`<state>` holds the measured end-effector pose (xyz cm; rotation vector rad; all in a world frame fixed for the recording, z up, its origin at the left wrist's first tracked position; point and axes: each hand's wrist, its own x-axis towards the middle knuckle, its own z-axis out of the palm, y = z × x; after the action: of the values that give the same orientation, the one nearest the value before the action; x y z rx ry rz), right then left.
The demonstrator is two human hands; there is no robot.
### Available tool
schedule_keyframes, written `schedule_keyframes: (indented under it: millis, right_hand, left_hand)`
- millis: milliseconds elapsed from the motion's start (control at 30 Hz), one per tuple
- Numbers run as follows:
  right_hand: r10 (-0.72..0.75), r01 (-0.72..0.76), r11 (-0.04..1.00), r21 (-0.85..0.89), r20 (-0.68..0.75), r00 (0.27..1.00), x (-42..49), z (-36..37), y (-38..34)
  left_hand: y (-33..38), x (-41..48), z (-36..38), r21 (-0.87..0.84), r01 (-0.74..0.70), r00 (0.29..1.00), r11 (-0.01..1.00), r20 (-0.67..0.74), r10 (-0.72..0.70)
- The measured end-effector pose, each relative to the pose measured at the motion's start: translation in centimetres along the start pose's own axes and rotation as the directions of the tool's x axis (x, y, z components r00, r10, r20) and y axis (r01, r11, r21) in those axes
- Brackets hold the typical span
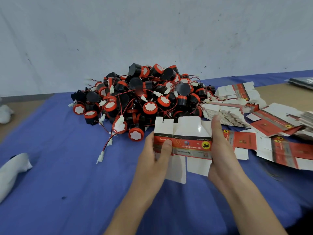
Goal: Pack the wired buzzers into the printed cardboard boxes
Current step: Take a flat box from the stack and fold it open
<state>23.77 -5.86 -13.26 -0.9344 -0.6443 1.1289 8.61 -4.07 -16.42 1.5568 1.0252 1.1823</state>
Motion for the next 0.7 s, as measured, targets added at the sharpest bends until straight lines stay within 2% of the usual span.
schedule_keyframes:
  millis: [100,167,267,367,467,600,700]
  right_hand:
    - [-0.023,0.013,0.995,-0.098,-0.099,0.995,0.1,0.5,0.3]
    - [-0.065,0.051,0.989,-0.138,-0.102,0.993,0.1,0.6,0.5]
    - [-0.177,0.170,0.966,-0.193,-0.023,0.984,-0.4,0.9,0.6]
    - [-0.228,0.238,0.943,-0.231,0.069,0.971,-0.8,1.0,0.9]
    - [-0.320,0.348,0.889,-0.297,0.140,0.937,-0.9,1.1,1.6]
    - [-0.403,0.434,0.849,-0.302,0.161,0.901,-0.9,1.2,2.1]
    - [-0.404,0.429,0.867,-0.254,0.148,0.903,-0.6,1.2,1.8]
  left_hand:
    - [0.1,-0.2,0.0,-0.039,-0.014,1.000,0.999,0.026,0.016]
    - [0.3,-0.3,-0.1,-0.050,-0.024,0.999,0.998,0.046,0.026]
    - [0.5,-0.5,-0.1,-0.054,-0.051,0.996,0.997,0.077,0.055]
    - [0.8,-0.7,-0.1,-0.089,-0.081,0.989,0.993,0.116,0.091]
    - [0.9,-1.3,0.6,-0.086,-0.104,0.981,0.991,0.155,0.116]
    - [0.8,-1.3,0.6,-0.086,-0.116,0.983,0.989,0.134,0.127]
    - [1.2,-1.0,0.1,-0.131,-0.083,0.990,0.988,0.107,0.097]
